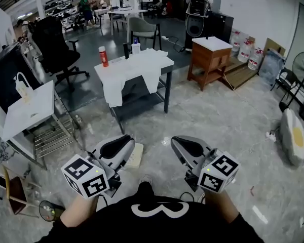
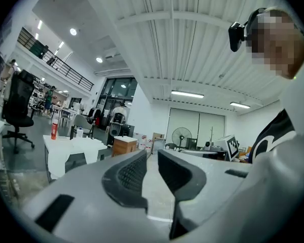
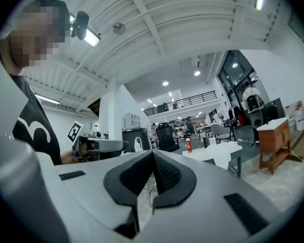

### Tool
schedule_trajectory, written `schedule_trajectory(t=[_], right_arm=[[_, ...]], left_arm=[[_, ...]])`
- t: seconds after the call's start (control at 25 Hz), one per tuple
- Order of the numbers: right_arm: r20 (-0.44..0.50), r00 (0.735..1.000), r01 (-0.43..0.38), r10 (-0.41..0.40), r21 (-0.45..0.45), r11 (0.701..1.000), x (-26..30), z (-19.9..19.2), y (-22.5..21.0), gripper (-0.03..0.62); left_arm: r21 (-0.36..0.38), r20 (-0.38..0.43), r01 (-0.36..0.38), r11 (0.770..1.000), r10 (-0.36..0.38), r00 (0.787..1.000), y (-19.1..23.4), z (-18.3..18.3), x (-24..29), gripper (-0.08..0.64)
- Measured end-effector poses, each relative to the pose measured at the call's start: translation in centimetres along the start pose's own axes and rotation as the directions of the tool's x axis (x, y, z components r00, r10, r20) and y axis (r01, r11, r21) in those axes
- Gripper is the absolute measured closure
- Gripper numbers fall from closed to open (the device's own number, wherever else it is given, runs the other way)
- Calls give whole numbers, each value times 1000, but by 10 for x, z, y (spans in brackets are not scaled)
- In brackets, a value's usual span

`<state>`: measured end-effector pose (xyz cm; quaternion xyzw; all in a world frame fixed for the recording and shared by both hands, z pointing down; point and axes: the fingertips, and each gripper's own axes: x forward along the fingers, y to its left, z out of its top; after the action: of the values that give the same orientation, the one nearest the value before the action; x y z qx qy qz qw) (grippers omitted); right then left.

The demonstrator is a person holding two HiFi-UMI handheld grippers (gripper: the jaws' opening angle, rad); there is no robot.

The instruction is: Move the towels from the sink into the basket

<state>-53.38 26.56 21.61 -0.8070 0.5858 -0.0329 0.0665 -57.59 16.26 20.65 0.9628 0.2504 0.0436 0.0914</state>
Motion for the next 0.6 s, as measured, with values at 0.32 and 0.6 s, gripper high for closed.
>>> schedule_trajectory(t=[0.32,0.6], right_arm=[[-47,998,41,-40,29,999,30,-13,-43,589],[-90,994,69,-65,45,997,82,-25,-100,589]], left_arm=[[-29,-9,-47,998,47,999,63,-12,21,342],[-68,-22,-83,994,82,996,141,-24,61,294]])
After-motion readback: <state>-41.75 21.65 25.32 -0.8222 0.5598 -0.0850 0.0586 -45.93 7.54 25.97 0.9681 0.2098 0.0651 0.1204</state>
